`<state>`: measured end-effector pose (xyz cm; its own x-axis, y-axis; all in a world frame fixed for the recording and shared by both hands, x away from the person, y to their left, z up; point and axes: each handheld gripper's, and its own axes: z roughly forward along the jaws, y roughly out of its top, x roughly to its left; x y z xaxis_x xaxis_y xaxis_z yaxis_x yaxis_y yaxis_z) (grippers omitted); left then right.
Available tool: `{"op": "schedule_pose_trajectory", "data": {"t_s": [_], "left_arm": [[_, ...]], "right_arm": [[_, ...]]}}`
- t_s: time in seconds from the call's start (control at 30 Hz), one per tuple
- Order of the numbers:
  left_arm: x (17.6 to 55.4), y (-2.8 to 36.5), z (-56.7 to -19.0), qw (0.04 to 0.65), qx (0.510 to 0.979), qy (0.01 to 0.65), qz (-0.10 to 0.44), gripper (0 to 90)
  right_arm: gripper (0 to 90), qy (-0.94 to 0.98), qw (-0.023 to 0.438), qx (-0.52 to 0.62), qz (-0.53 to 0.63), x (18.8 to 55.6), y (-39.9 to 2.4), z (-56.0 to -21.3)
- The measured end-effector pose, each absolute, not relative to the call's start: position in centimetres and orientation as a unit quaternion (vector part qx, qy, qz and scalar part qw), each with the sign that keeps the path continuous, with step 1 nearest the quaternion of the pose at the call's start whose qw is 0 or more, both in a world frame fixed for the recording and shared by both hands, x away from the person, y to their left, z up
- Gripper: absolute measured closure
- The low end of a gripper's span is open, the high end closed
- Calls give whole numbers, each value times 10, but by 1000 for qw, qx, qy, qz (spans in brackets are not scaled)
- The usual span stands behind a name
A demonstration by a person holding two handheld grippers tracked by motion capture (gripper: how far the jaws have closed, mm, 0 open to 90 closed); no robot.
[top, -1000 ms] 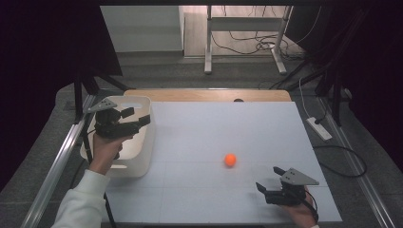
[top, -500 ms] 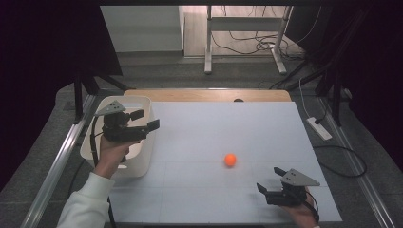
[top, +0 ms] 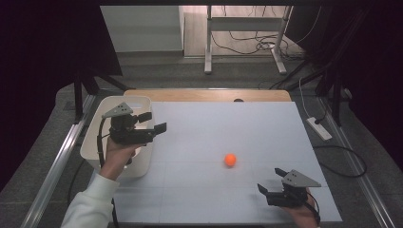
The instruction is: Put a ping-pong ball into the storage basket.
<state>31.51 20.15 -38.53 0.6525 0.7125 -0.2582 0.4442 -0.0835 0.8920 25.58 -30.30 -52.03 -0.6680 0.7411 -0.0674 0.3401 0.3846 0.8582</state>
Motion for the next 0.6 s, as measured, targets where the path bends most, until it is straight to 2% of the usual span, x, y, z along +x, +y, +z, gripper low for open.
{"op": "schedule_pose_trajectory", "data": {"t_s": [0.6], "left_arm": [[316, 171, -385, 546, 742, 370, 117, 179]], "right_arm": [[111, 799, 232, 339, 440, 254, -306, -520]]}}
